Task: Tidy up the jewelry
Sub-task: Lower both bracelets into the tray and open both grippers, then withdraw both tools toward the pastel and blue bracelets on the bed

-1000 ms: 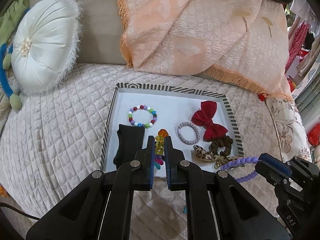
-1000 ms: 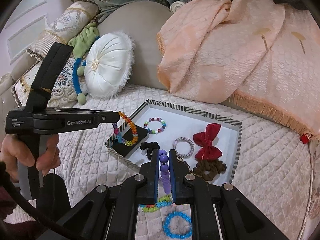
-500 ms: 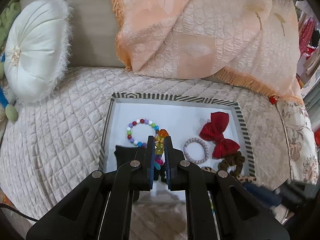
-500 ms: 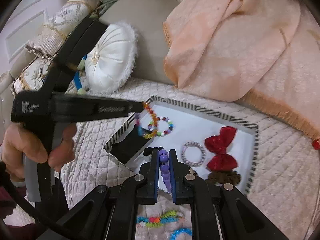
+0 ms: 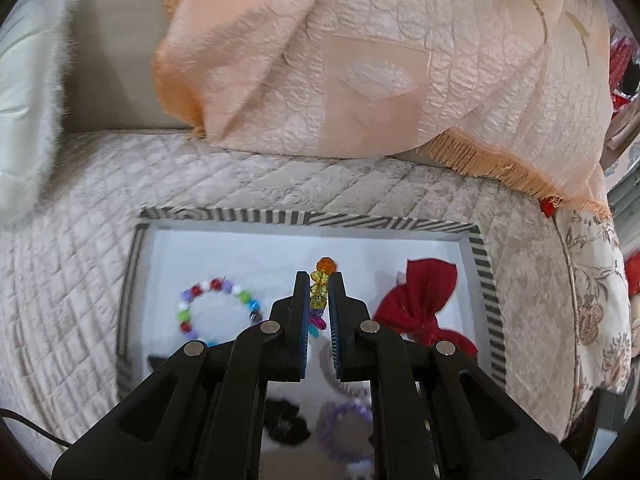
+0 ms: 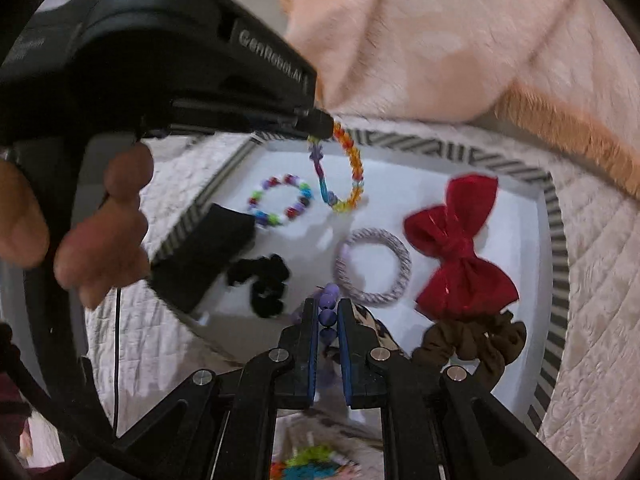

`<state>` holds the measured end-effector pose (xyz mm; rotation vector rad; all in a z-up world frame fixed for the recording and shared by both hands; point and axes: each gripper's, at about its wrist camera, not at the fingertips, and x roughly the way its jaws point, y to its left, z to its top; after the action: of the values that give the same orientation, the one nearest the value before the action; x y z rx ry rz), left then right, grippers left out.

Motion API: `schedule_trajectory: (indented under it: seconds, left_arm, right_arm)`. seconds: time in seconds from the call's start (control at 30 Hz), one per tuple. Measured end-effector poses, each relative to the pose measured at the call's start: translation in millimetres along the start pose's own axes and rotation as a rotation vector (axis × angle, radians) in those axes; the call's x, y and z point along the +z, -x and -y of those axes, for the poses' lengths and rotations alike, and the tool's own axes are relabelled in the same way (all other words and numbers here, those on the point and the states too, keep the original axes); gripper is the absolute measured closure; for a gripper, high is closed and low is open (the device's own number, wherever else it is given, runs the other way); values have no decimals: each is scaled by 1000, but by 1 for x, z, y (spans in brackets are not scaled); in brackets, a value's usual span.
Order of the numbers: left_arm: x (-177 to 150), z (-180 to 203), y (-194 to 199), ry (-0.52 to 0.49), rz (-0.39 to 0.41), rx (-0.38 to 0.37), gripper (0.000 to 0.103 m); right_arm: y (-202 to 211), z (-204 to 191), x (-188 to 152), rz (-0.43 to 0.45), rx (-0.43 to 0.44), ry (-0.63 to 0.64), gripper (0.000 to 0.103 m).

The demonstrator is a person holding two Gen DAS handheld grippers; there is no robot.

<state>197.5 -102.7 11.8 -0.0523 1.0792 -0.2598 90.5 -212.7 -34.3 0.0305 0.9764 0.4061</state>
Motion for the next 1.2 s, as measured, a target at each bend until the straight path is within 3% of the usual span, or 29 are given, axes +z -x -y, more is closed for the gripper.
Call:
schedule_trajectory:
  seconds: [0.3, 0.53, 0.63, 0.7, 0.8, 1.2]
  left_arm:
    - [5, -29, -41, 69, -51, 82, 95]
    - [0, -40, -42, 97, -49, 87, 95]
    - [-3, -41, -41, 96, -60, 96, 93]
    - [-5, -40, -38, 88, -59, 102, 86]
    - [-10, -40, -31, 88, -49, 98, 66]
    - [-45, -43, 33, 72, 49, 151, 65]
  right_arm:
    - [-14, -7, -3, -19, -6, 3, 94]
    - [-10, -2, -4, 1, -16, -10, 93]
    - [-1, 0, -6, 15, -11, -21, 87]
    - [2, 1, -6, 20, -3, -31, 75]
    - [10, 0, -9, 27, -1, -37, 74]
    - [65, -12, -23, 104, -44, -71, 74]
